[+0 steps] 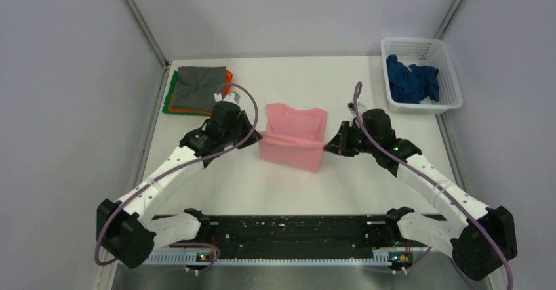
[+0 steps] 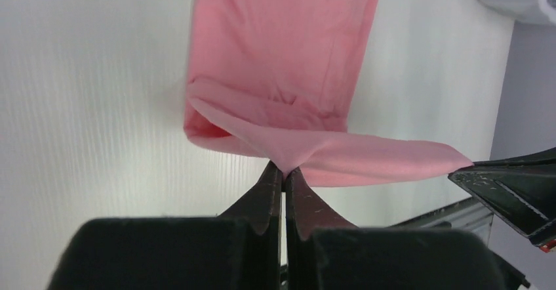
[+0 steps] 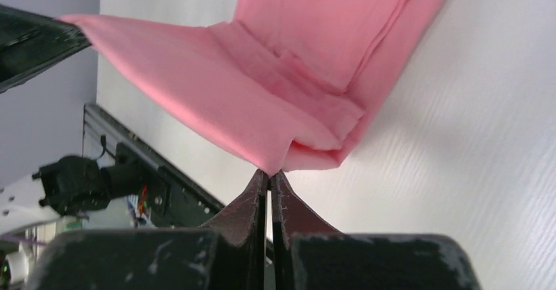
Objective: Fold and stack the t-shirts
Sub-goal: Fold the long partially folded tshirt into a neat square
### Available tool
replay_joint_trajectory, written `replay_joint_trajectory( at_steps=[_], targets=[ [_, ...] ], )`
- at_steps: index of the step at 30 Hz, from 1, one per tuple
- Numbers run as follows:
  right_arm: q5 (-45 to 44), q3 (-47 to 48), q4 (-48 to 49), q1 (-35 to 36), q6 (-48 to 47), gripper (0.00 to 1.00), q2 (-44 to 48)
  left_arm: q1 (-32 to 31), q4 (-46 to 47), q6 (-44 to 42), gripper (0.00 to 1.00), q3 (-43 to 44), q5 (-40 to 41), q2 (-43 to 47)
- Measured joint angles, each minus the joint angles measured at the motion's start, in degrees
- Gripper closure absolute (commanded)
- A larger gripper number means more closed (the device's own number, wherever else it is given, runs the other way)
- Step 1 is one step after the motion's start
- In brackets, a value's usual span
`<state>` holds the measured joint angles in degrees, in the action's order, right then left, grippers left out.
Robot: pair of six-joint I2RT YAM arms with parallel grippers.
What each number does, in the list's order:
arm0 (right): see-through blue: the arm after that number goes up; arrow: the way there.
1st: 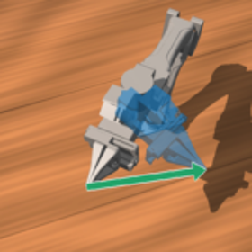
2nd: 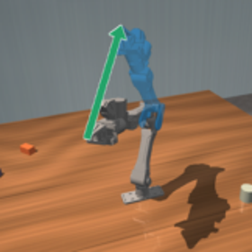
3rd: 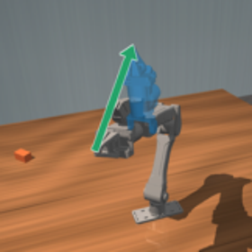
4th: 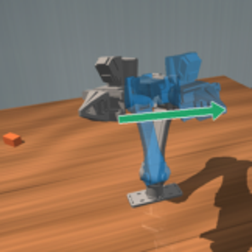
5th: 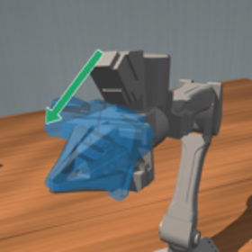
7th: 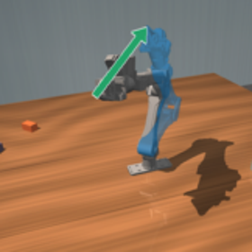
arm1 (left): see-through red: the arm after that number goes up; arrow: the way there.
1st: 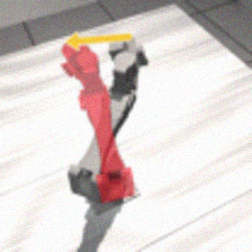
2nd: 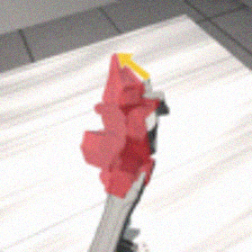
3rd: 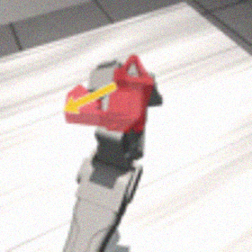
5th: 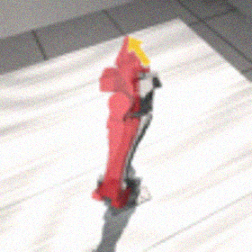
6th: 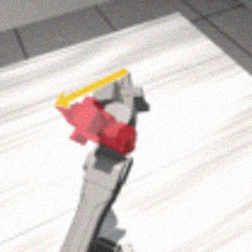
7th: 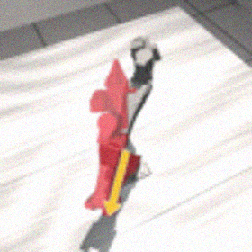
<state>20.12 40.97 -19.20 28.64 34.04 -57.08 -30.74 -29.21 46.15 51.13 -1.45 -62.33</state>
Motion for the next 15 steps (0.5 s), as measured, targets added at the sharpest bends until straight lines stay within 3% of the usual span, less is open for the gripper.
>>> replay_joint_trajectory(
  at_steps=[15],
  targets=[
    [1.99, 11.43, 5.09, -12.13, -3.32, 1.00, -21.77, 7.61, 4.39, -7.48, 1.00, 22.82, -3.23, -30.62]
  ],
)
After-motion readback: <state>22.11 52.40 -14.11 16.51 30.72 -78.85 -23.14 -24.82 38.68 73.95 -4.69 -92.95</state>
